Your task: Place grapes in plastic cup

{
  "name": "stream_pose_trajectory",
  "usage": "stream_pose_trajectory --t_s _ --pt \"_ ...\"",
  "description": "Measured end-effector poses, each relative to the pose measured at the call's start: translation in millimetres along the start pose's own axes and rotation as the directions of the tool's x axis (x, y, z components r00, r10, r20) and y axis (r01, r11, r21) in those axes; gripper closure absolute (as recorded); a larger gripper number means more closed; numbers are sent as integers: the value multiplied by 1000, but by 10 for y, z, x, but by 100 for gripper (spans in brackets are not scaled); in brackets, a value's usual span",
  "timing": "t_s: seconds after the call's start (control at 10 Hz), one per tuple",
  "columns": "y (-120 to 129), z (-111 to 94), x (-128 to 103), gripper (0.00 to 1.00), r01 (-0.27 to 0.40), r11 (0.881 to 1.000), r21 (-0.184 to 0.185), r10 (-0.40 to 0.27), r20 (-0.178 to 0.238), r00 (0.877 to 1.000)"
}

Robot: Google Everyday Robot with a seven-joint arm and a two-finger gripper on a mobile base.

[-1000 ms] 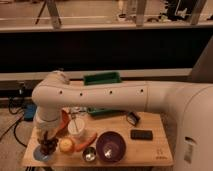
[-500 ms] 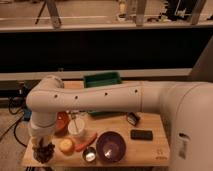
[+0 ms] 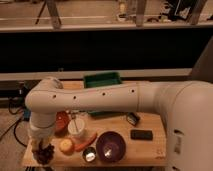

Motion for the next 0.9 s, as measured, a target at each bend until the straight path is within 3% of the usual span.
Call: stream_pose_trajectory --t_s 0.9 --pt "-464 313 50 100 -52 999 5 52 -66 996"
